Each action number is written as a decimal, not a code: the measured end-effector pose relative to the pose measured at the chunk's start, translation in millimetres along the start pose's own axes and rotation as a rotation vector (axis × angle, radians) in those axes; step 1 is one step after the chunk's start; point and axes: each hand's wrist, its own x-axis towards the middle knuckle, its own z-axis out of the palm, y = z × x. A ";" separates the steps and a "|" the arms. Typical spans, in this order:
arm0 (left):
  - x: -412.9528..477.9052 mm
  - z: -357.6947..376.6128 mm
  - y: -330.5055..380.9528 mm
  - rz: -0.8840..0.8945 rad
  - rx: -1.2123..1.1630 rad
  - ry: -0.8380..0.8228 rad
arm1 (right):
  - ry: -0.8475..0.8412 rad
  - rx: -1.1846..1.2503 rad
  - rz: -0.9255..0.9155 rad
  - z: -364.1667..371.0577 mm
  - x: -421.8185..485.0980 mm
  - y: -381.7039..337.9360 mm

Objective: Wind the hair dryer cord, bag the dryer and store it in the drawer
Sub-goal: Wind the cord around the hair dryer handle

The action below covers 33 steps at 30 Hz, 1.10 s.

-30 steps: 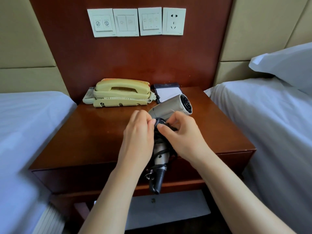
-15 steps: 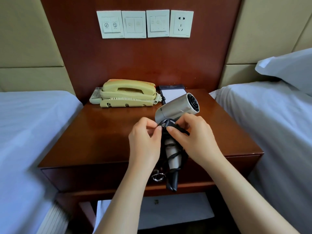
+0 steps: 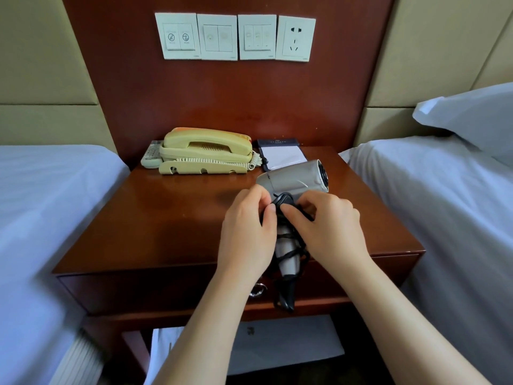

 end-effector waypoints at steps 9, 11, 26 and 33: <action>-1.3 13.5 9.6 -0.057 -0.170 -0.177 | 0.088 0.076 0.137 8.4 4.5 9.0; -0.1 15.0 11.6 -0.076 -0.214 -0.287 | 0.105 0.137 0.161 8.3 7.3 12.9; 10.0 1.2 -4.5 -0.197 -0.289 -0.469 | -0.035 0.275 0.160 -5.7 -9.2 16.2; 24.4 40.4 -9.8 -0.222 -0.371 -0.350 | -0.112 0.413 0.151 -5.2 4.6 31.6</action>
